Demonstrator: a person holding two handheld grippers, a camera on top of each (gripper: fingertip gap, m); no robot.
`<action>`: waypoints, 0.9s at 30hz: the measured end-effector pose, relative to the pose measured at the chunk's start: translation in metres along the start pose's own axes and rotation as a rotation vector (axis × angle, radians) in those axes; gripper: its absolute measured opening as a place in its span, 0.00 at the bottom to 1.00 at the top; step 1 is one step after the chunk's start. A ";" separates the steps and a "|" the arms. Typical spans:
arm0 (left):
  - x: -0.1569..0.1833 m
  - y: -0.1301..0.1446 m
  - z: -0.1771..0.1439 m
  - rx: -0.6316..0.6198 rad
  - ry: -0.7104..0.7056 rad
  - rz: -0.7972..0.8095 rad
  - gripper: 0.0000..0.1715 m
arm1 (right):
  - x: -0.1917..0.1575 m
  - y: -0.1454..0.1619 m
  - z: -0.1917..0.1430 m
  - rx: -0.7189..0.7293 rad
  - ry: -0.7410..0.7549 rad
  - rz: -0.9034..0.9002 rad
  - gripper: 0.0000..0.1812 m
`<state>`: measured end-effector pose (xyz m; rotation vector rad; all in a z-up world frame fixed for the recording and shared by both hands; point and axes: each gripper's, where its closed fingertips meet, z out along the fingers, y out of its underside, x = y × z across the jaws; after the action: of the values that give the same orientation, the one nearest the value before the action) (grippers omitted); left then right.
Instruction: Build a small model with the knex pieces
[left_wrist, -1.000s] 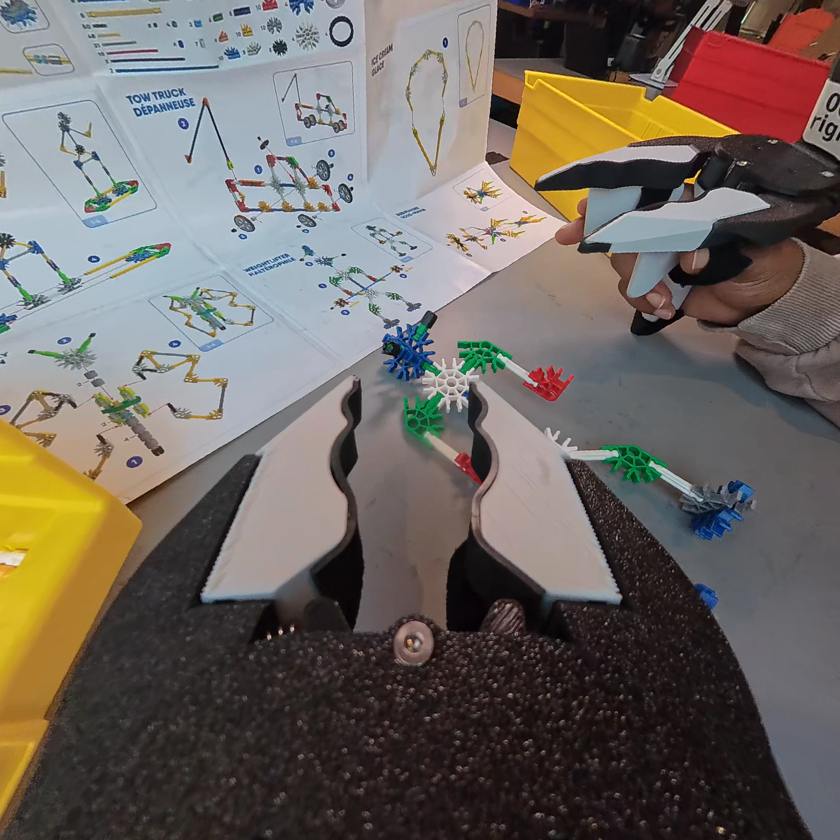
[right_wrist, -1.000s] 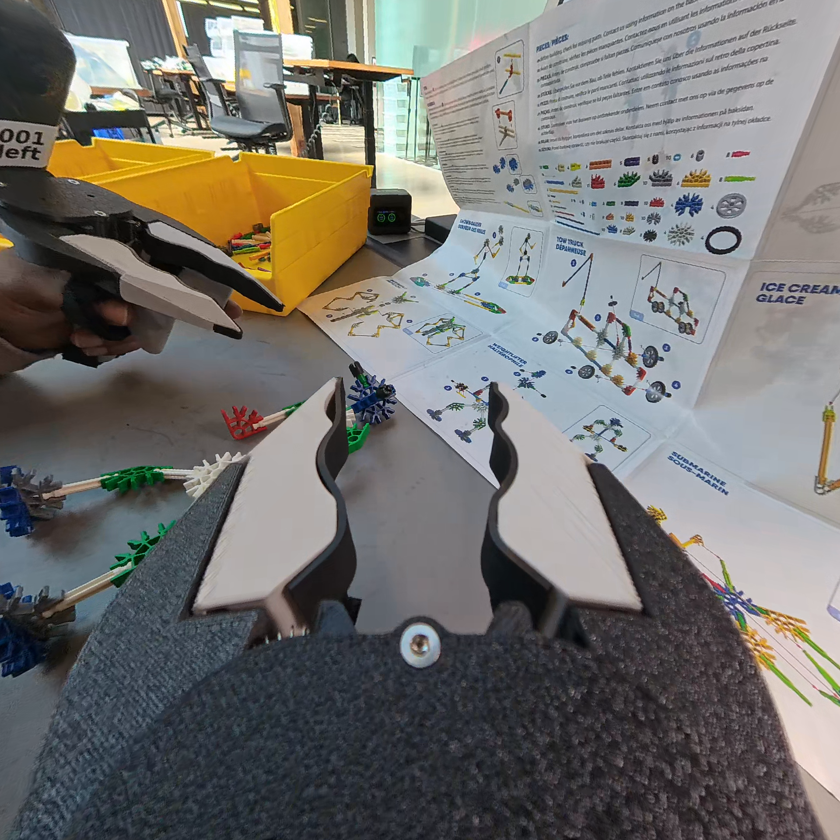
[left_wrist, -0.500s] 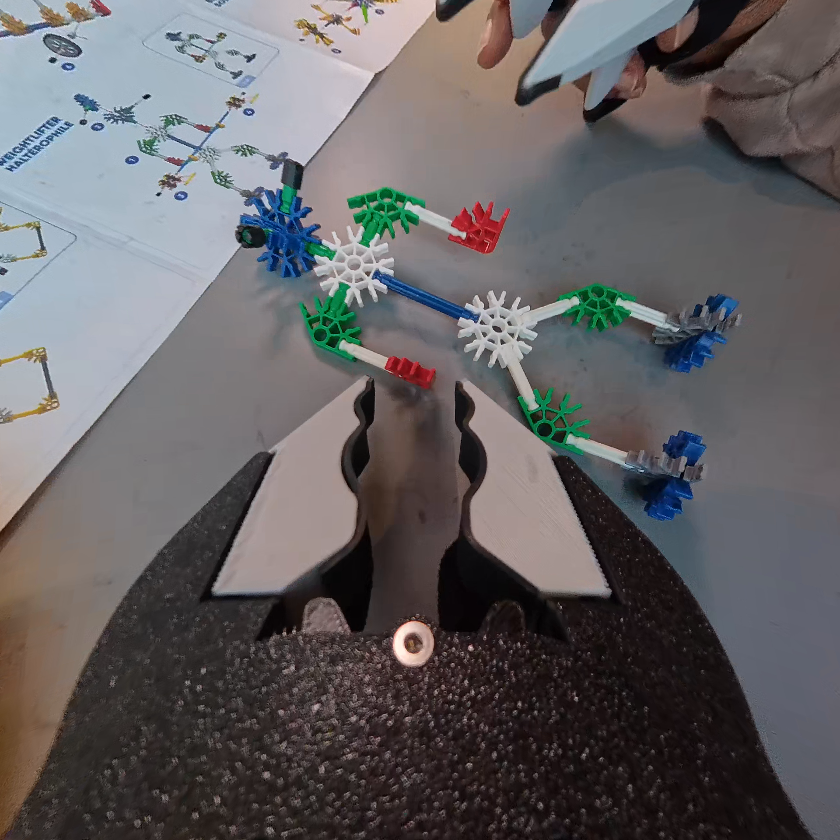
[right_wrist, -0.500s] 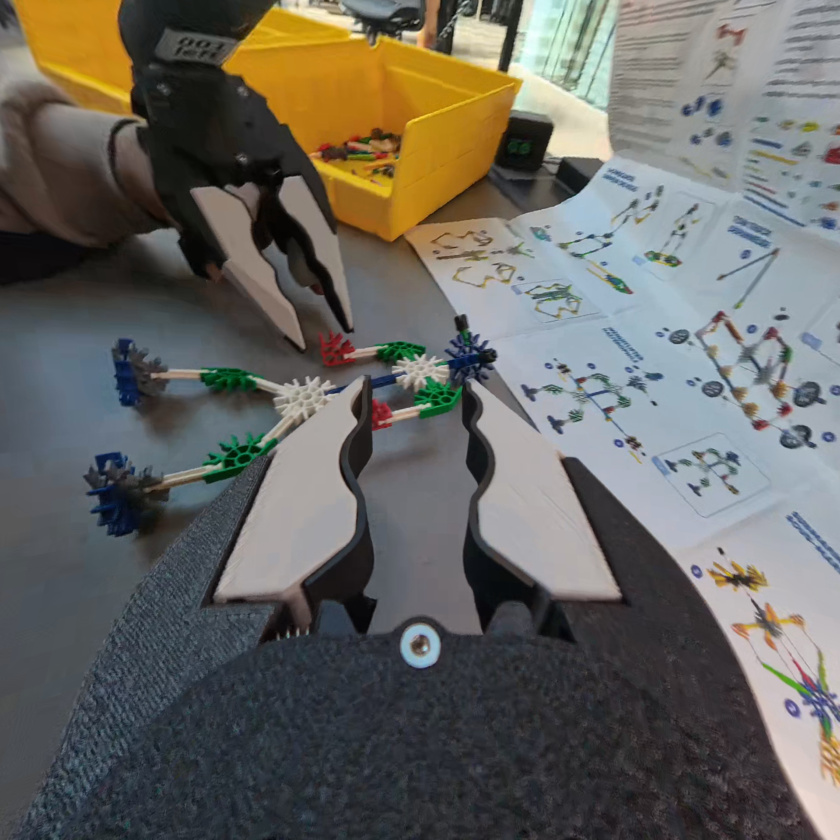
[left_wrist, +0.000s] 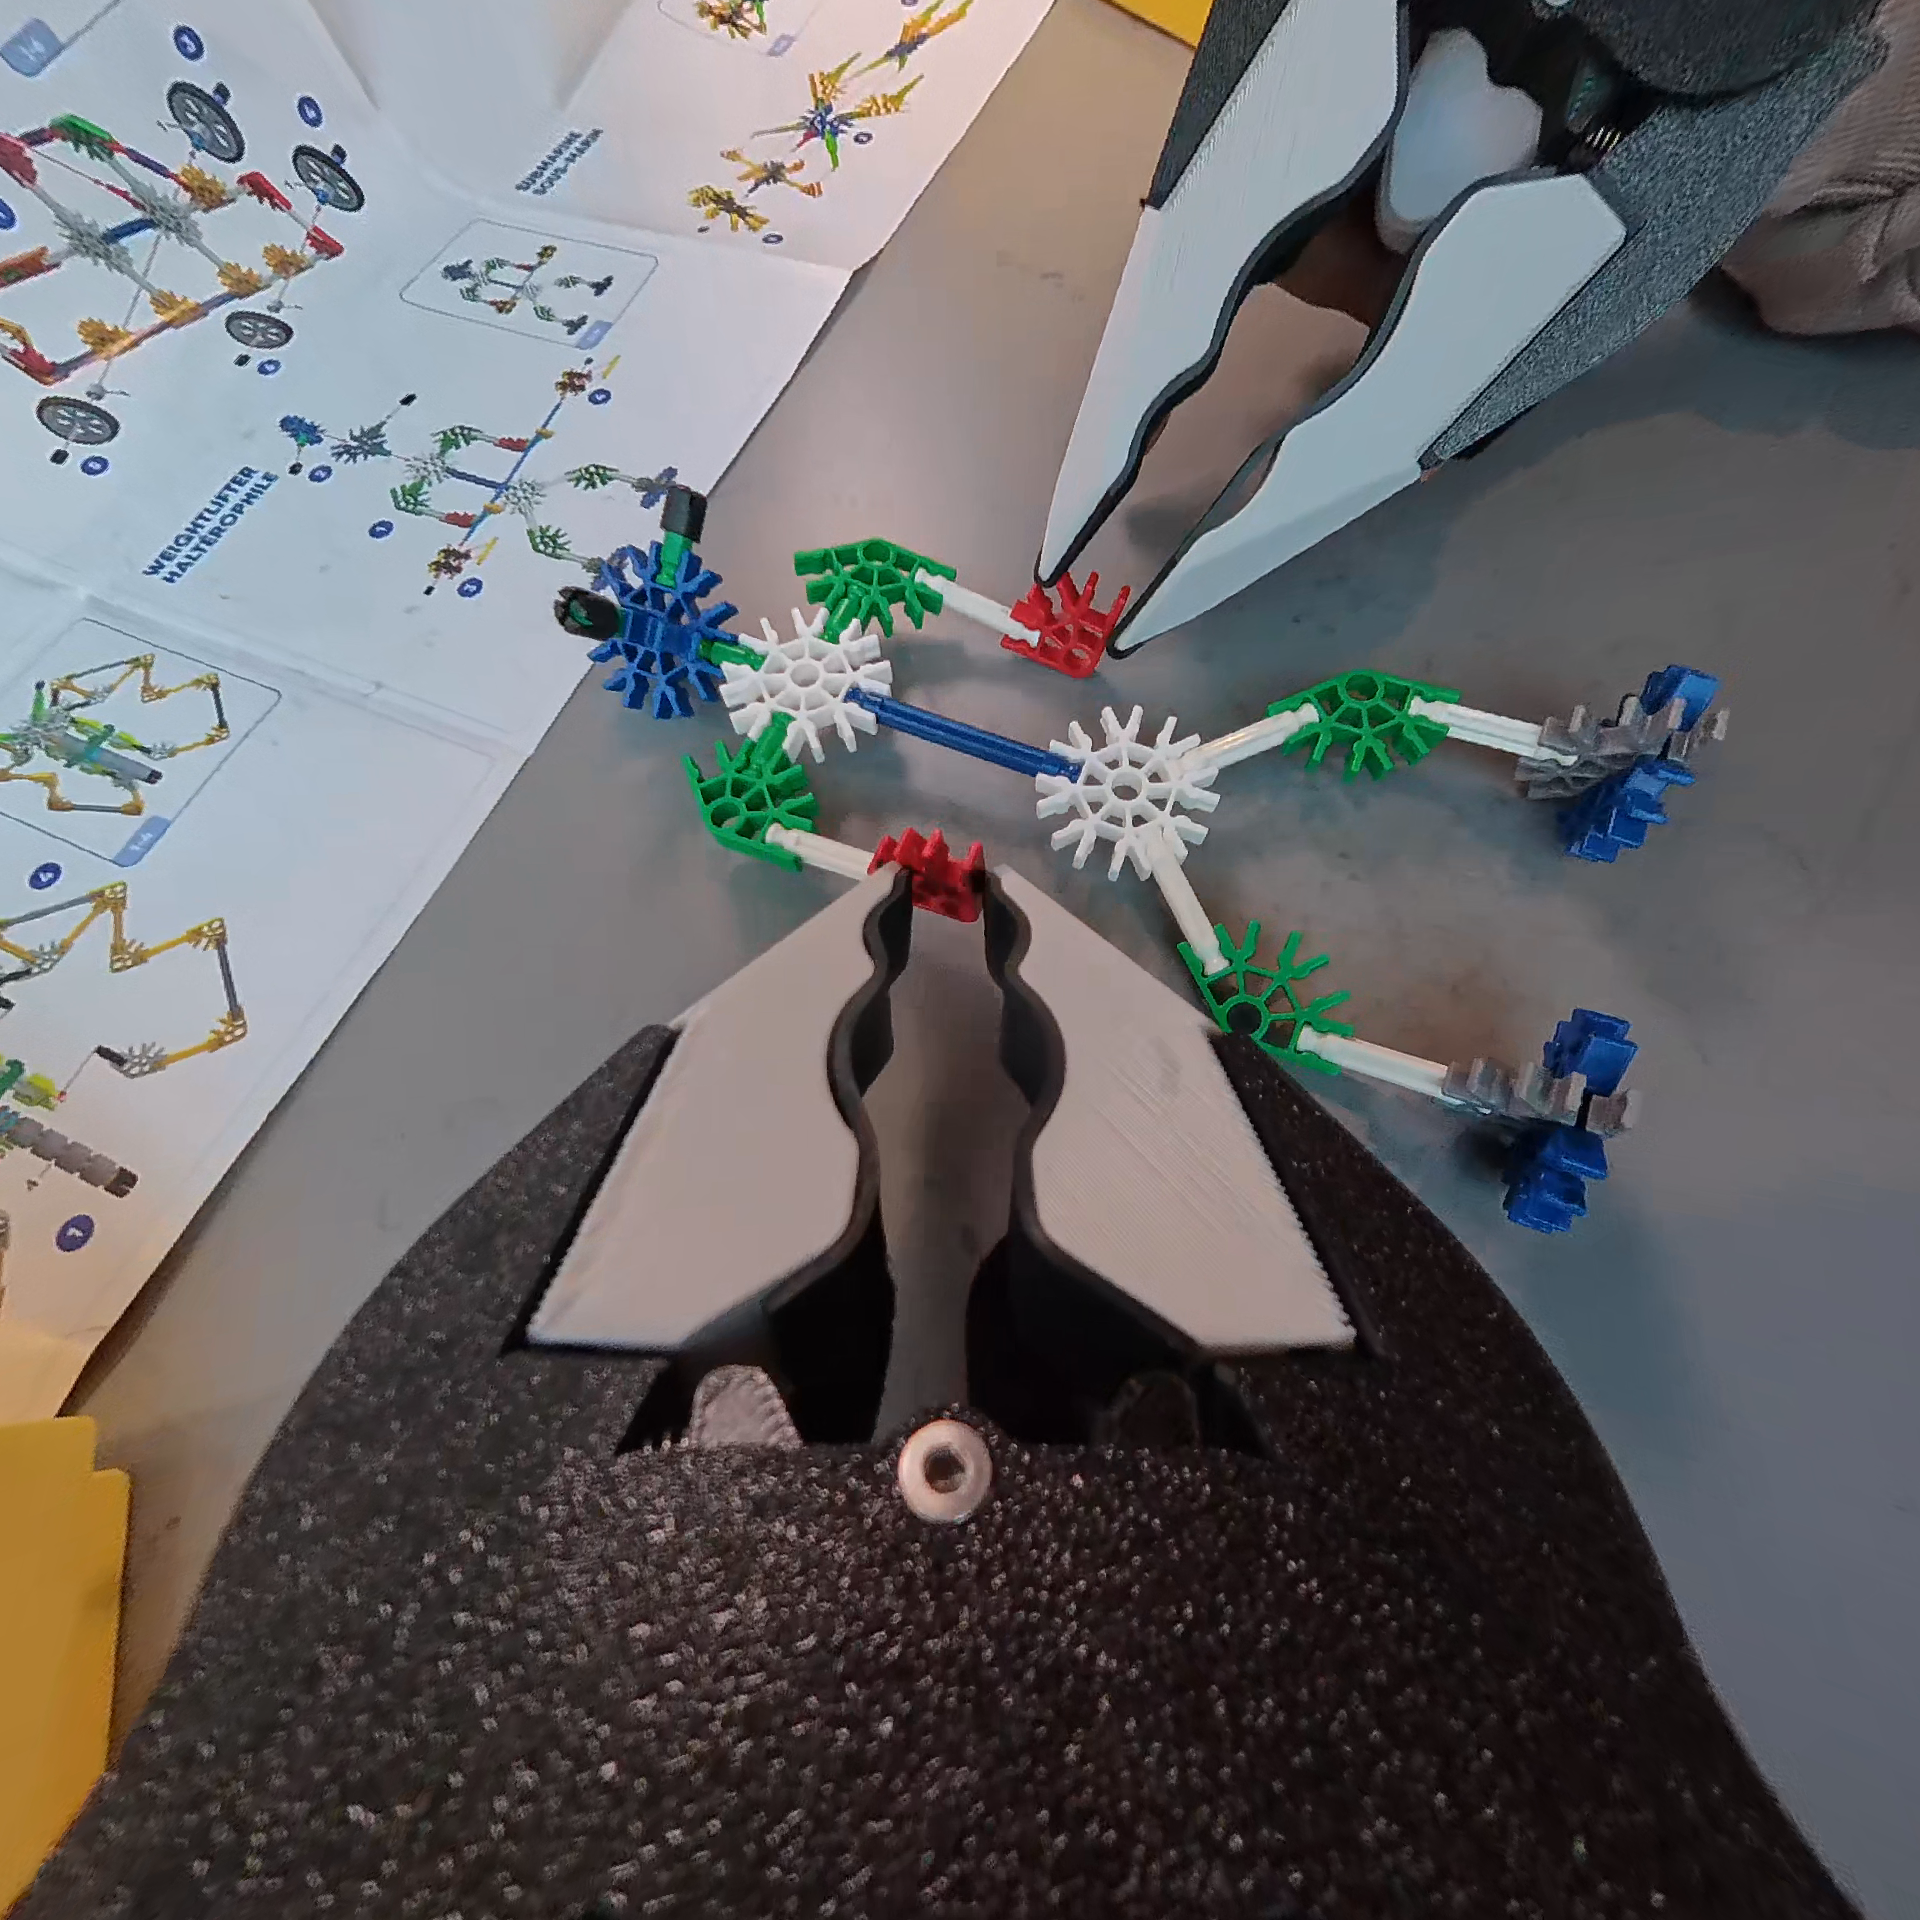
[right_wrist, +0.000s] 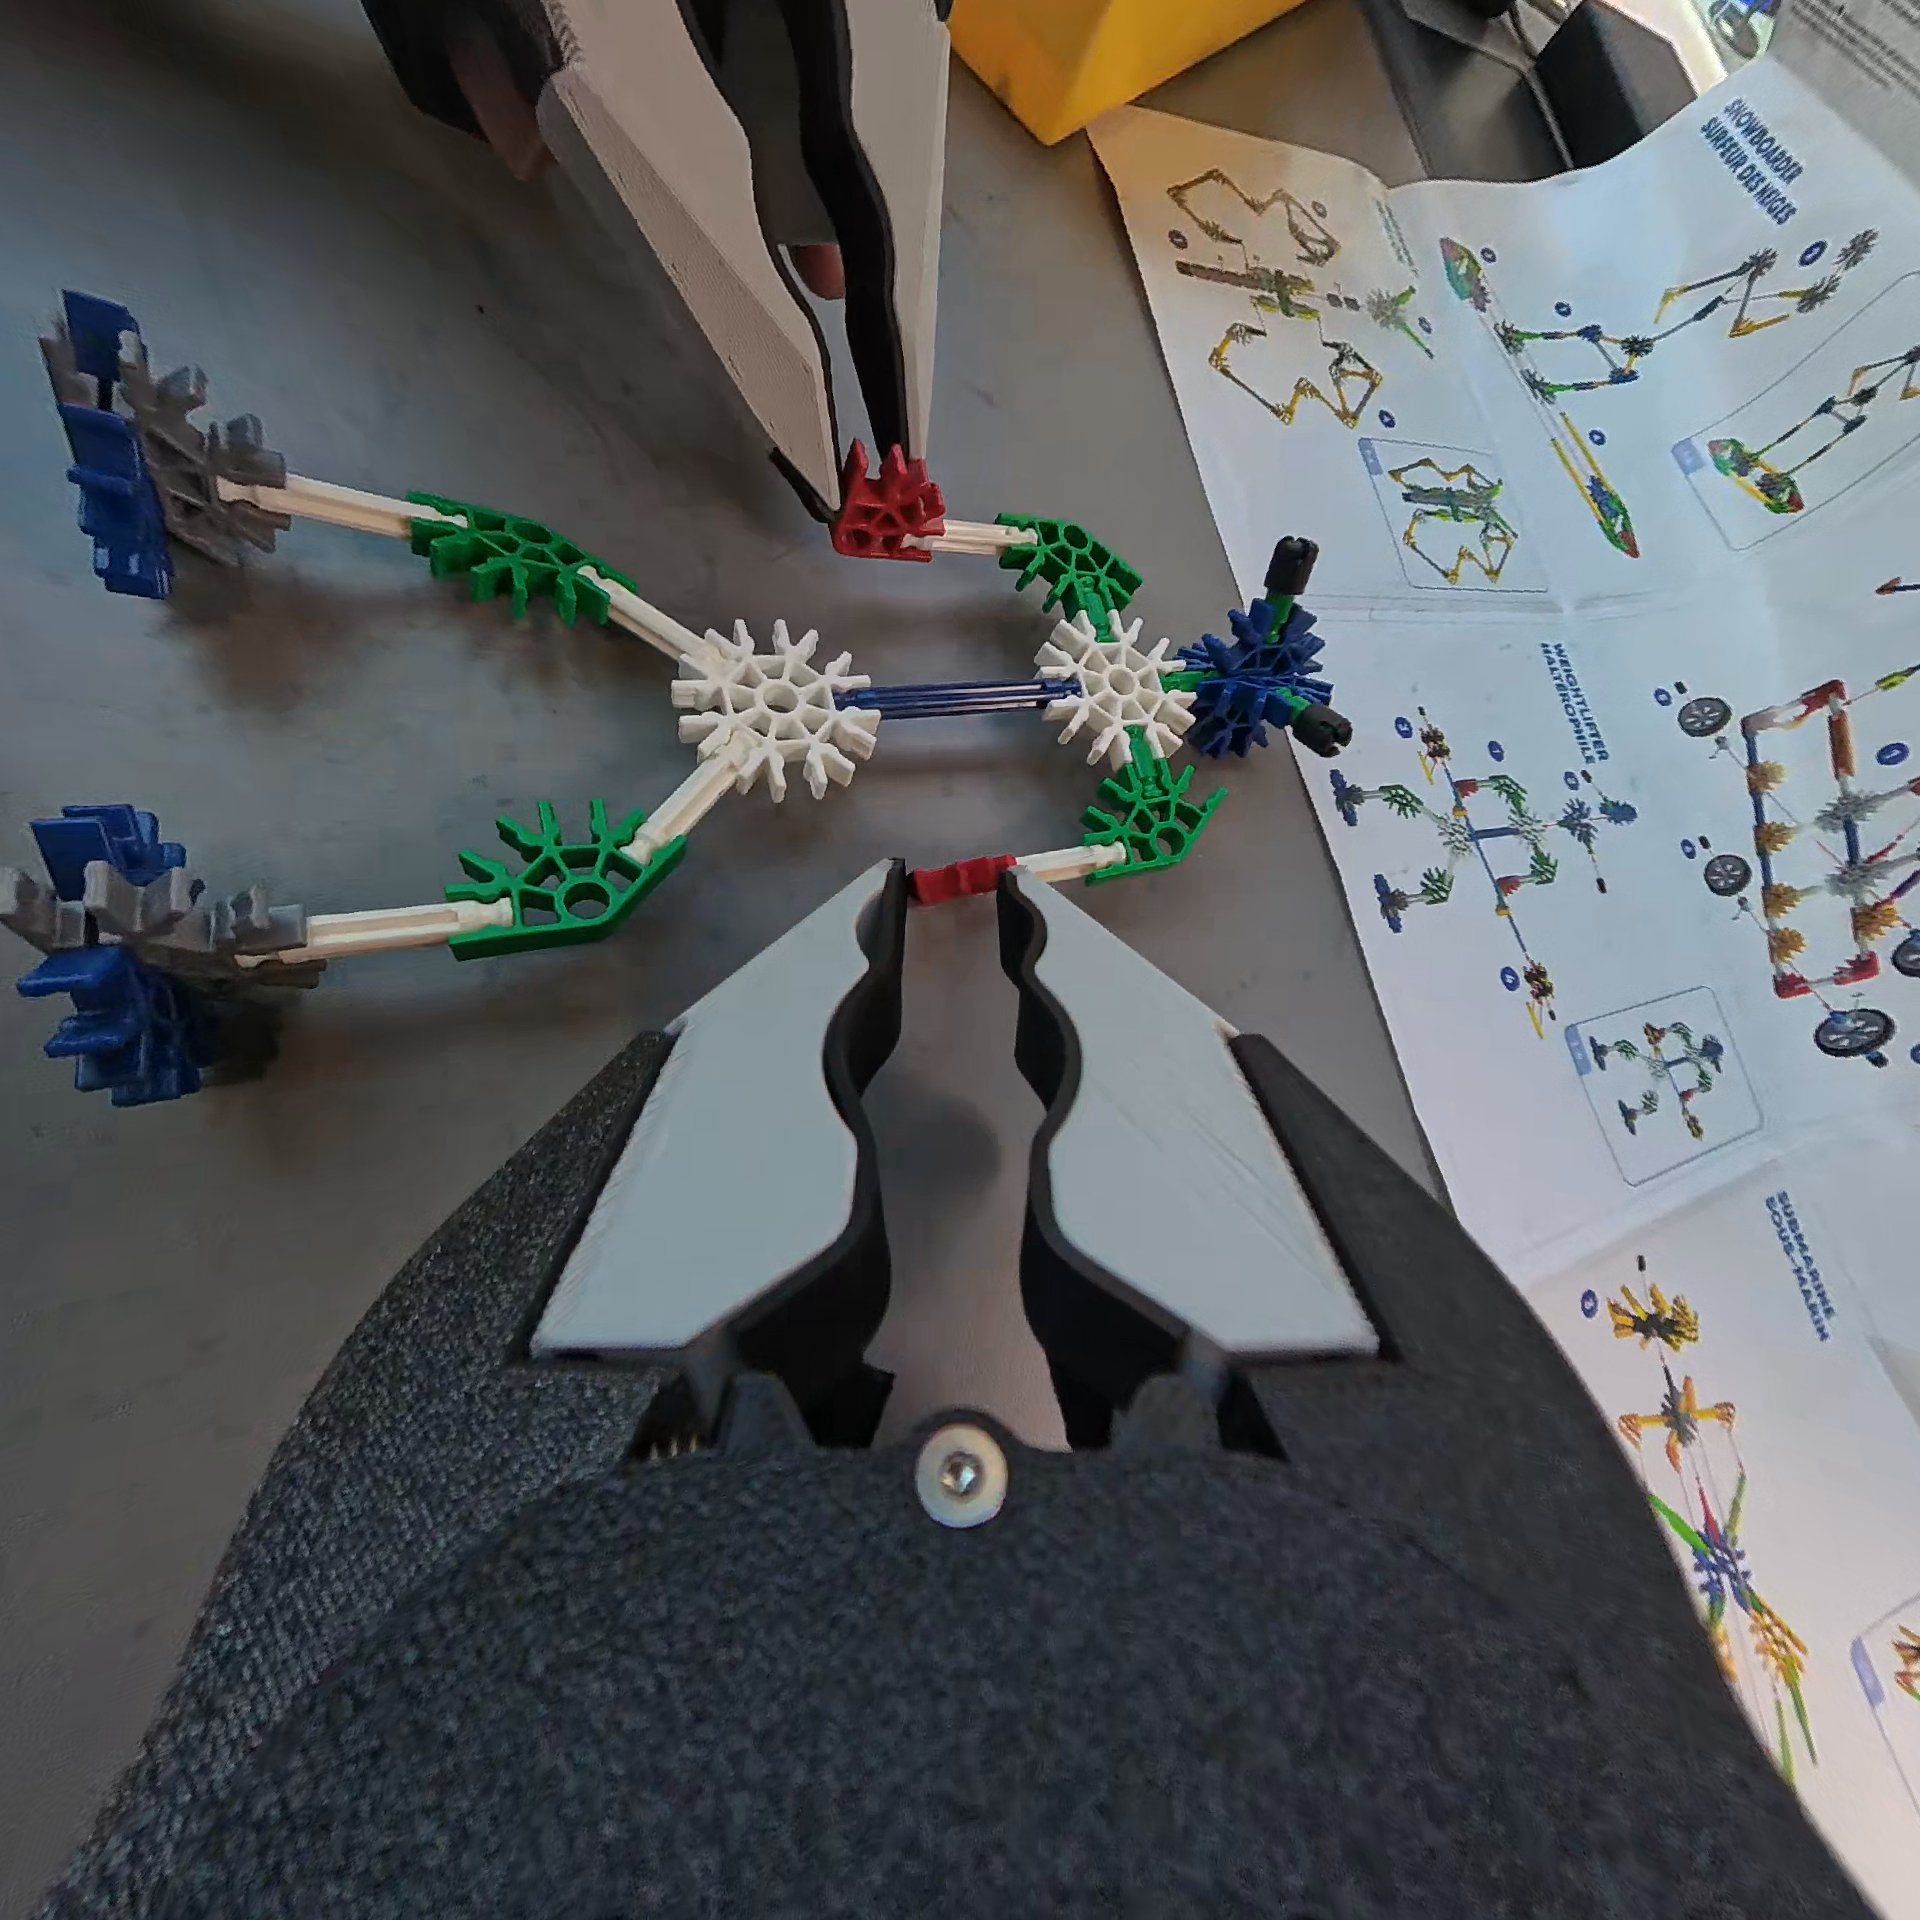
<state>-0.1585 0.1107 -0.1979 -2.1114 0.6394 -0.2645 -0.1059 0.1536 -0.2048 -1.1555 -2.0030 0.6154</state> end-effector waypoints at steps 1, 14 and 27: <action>0.000 0.001 0.001 -0.005 -0.001 0.003 0.07 | 0.000 0.000 0.000 0.003 -0.001 0.004 0.08; -0.004 0.001 0.001 -0.016 -0.068 0.087 0.05 | 0.003 -0.011 -0.009 0.088 -0.059 0.139 0.09; -0.007 -0.020 -0.014 0.150 0.025 -0.124 0.13 | 0.014 -0.019 -0.022 0.182 -0.088 0.247 0.15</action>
<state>-0.1632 0.1148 -0.1731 -2.0086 0.4889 -0.3962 -0.1032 0.1581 -0.1730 -1.2915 -1.8455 0.9679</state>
